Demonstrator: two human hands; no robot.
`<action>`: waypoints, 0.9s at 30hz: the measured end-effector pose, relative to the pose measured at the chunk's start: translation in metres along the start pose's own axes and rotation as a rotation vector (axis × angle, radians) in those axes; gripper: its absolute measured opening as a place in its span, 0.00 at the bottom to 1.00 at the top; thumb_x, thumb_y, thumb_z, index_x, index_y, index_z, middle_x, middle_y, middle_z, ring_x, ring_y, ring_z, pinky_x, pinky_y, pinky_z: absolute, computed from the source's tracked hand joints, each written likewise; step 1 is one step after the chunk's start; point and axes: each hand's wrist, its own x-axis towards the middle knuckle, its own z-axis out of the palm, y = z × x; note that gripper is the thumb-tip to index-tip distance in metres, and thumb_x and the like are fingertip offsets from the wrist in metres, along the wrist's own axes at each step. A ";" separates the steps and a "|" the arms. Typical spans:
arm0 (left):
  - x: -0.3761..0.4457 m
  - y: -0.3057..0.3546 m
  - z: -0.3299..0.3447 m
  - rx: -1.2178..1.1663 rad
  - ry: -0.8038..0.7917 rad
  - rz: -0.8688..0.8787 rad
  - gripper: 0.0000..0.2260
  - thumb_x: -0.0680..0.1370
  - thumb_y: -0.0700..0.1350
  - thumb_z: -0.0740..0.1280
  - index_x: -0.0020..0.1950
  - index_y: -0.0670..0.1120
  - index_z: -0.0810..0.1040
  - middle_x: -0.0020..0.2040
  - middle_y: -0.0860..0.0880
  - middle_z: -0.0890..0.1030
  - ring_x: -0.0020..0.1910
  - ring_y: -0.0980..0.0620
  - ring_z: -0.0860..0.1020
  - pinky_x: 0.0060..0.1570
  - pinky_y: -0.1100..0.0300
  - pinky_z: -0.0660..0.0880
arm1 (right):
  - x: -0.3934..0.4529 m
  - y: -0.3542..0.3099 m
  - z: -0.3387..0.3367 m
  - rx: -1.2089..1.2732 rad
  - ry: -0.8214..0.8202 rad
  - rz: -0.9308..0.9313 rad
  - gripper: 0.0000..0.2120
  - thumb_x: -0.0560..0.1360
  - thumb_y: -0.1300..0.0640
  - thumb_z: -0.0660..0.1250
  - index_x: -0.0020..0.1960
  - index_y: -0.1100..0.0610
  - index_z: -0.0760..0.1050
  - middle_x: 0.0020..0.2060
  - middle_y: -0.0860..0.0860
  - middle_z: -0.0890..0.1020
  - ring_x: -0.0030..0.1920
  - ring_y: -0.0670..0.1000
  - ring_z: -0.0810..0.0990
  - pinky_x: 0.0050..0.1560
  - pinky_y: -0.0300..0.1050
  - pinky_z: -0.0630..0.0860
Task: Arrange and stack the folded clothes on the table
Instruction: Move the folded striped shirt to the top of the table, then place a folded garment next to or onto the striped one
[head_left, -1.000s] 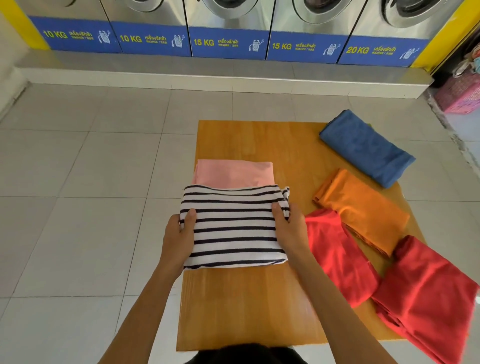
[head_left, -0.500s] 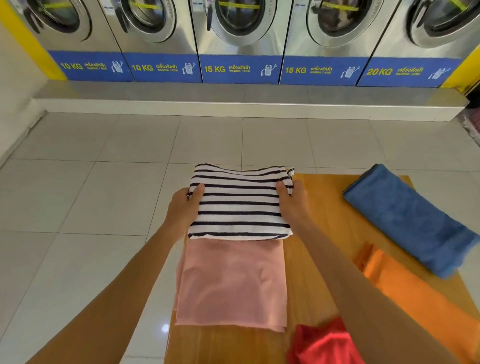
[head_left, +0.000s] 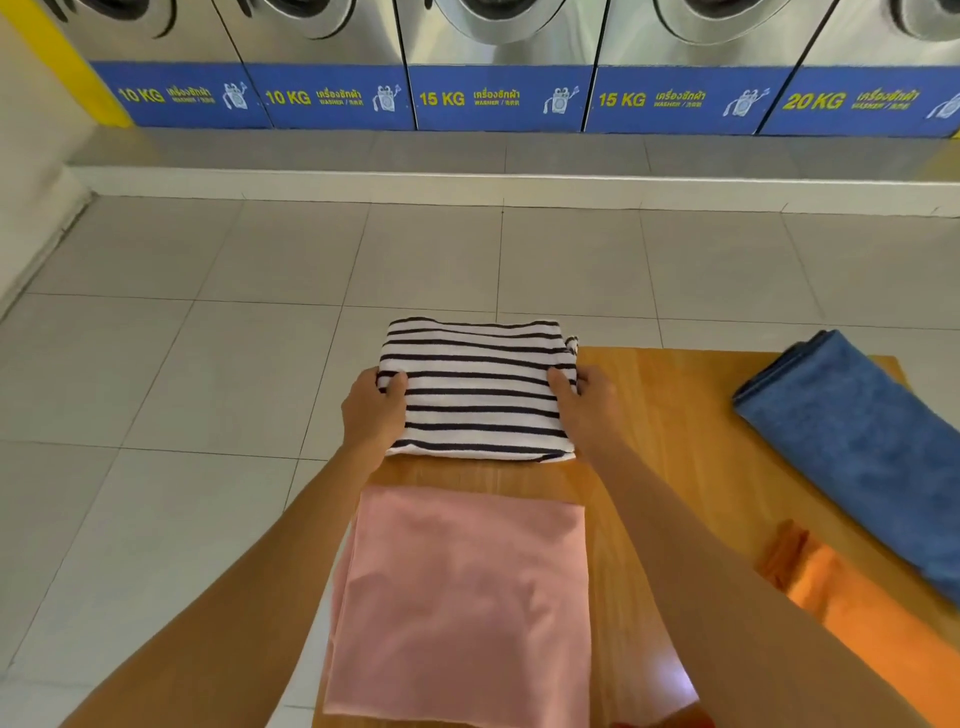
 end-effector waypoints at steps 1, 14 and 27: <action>-0.002 -0.001 -0.001 -0.019 0.007 -0.010 0.18 0.81 0.51 0.61 0.66 0.42 0.73 0.57 0.43 0.79 0.52 0.47 0.77 0.47 0.58 0.72 | 0.000 0.000 -0.001 -0.004 -0.015 0.019 0.18 0.79 0.46 0.66 0.64 0.56 0.73 0.52 0.49 0.81 0.51 0.51 0.82 0.51 0.49 0.82; -0.126 -0.071 -0.064 0.015 0.095 -0.113 0.13 0.79 0.48 0.59 0.61 0.46 0.76 0.54 0.49 0.80 0.54 0.46 0.78 0.57 0.49 0.74 | -0.151 0.067 -0.063 -0.145 0.186 0.183 0.09 0.78 0.48 0.66 0.54 0.52 0.76 0.47 0.49 0.82 0.49 0.54 0.82 0.54 0.55 0.79; -0.233 -0.118 -0.056 0.265 0.071 -0.240 0.29 0.75 0.64 0.63 0.62 0.41 0.69 0.60 0.39 0.70 0.58 0.39 0.69 0.52 0.43 0.71 | -0.258 0.082 -0.037 -0.072 -0.194 0.229 0.26 0.69 0.31 0.69 0.43 0.56 0.79 0.38 0.49 0.85 0.40 0.50 0.85 0.42 0.53 0.83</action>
